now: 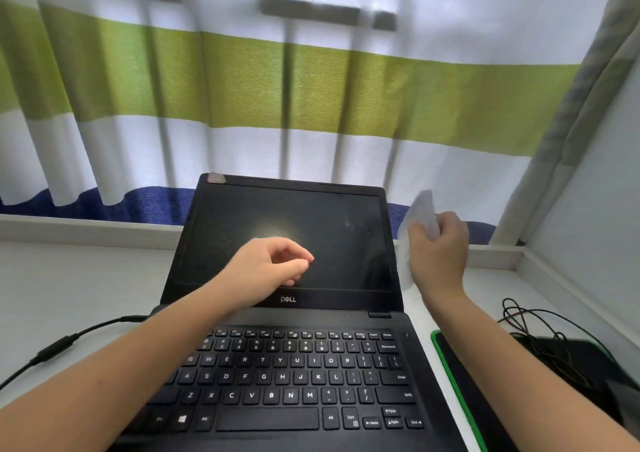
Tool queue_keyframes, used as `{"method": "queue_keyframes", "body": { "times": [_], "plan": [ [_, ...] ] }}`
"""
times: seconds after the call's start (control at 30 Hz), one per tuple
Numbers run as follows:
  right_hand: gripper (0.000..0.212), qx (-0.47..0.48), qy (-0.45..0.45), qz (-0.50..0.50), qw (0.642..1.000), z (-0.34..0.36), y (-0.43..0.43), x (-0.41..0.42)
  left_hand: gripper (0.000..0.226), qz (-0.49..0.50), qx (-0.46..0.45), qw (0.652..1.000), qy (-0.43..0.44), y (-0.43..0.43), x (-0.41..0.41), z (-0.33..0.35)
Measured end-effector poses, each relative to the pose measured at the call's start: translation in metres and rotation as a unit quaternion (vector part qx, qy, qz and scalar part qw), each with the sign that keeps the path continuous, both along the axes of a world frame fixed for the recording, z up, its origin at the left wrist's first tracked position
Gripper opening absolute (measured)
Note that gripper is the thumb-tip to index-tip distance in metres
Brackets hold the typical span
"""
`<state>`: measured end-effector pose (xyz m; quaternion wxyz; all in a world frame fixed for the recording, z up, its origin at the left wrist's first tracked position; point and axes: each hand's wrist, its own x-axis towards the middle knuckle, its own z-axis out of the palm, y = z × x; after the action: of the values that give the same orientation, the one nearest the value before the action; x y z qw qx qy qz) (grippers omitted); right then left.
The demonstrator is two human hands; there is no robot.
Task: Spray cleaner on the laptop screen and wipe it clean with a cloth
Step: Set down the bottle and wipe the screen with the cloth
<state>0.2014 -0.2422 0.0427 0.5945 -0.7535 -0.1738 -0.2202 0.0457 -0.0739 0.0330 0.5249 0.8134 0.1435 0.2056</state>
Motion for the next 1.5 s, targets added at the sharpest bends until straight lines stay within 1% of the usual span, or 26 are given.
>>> {"method": "queue_keyframes", "body": {
  "times": [0.03,0.1,0.2,0.23,0.27,0.33,0.4,0.5,0.57,0.63,0.7,0.73,0.8,0.87,0.97,1.03,1.13,1.2,1.27,1.33,1.4,1.5],
  "plan": [
    [0.029,-0.003,-0.001,-0.005,1.0,0.003,0.009,-0.002,0.012,0.02,0.015,1.0,-0.004,0.009,-0.004,0.0],
    [0.026,0.025,0.008,-0.015,1.0,0.008,0.024,-0.005,0.012,0.068,0.044,0.997,-0.017,0.027,-0.011,-0.001],
    [0.005,0.073,0.021,-0.019,0.997,0.014,0.043,-0.004,0.021,0.151,0.066,0.985,-0.045,0.053,-0.02,-0.003],
    [0.002,0.069,0.018,-0.013,0.997,0.015,0.047,-0.003,0.023,0.174,0.064,0.981,-0.054,0.06,-0.022,-0.004],
    [0.01,0.044,0.004,-0.012,0.999,0.014,0.05,0.0,0.023,0.196,0.059,0.977,-0.06,0.067,-0.024,-0.006],
    [0.027,-0.04,-0.045,-0.009,0.998,0.007,0.052,0.002,0.018,0.24,0.04,0.968,-0.068,0.079,-0.027,-0.008],
    [0.034,-0.104,-0.112,-0.004,0.988,-0.004,0.052,0.001,0.02,0.276,0.031,0.958,-0.07,0.089,-0.029,-0.01],
    [0.038,-0.199,-0.195,-0.024,0.96,-0.023,0.046,0.009,0.028,0.318,0.029,0.945,-0.065,0.098,-0.031,-0.015],
    [0.042,-0.281,-0.23,-0.057,0.93,-0.031,0.037,0.016,0.031,0.337,0.014,0.939,-0.064,0.104,-0.032,-0.02],
    [0.031,-0.324,-0.259,-0.077,0.907,-0.036,0.026,0.015,0.031,0.342,-0.006,0.938,-0.061,0.109,-0.032,-0.026],
    [0.01,-0.353,-0.259,-0.071,0.896,-0.041,0.018,0.007,0.03,0.342,-0.03,0.938,-0.059,0.111,-0.03,-0.029],
    [0.004,-0.382,-0.235,-0.051,0.892,-0.043,0.016,0.002,0.03,0.343,-0.039,0.937,-0.056,0.111,-0.03,-0.031],
    [0.01,-0.445,-0.162,-0.003,0.881,-0.048,0.012,-0.002,0.028,0.344,-0.054,0.936,-0.051,0.11,-0.028,-0.033],
    [0.008,-0.473,-0.134,0.043,0.87,-0.049,0.009,-0.003,0.026,0.34,-0.071,0.936,-0.056,0.11,-0.027,-0.034],
    [0.006,-0.455,-0.117,0.124,0.874,-0.041,0.006,-0.012,0.021,0.33,-0.096,0.936,-0.07,0.11,-0.025,-0.037],
    [0.01,-0.442,-0.108,0.179,0.872,-0.039,0.007,-0.02,0.021,0.331,-0.112,0.933,-0.081,0.111,-0.023,-0.039],
    [0.02,-0.443,-0.118,0.249,0.853,-0.038,0.016,-0.034,0.022,0.336,-0.137,0.928,-0.091,0.114,-0.023,-0.041],
    [0.027,-0.43,-0.106,0.308,0.842,-0.041,0.026,-0.042,0.022,0.326,-0.172,0.924,-0.102,0.115,-0.024,-0.04],
    [0.026,-0.411,-0.086,0.357,0.835,-0.043,0.04,-0.05,0.024,0.313,-0.206,0.92,-0.114,0.116,-0.026,-0.039],
    [0.027,-0.406,-0.081,0.398,0.819,-0.046,0.056,-0.061,0.025,0.308,-0.219,0.919,-0.116,0.116,-0.026,-0.039],
    [0.033,-0.41,-0.094,0.434,0.797,-0.048,0.075,-0.072,0.026,0.308,-0.229,0.916,-0.114,0.116,-0.027,-0.039],
    [0.029,-0.414,-0.134,0.448,0.781,-0.049,0.103,-0.083,0.025,0.309,-0.249,0.91,-0.122,0.117,-0.027,-0.039]
  ]
}}
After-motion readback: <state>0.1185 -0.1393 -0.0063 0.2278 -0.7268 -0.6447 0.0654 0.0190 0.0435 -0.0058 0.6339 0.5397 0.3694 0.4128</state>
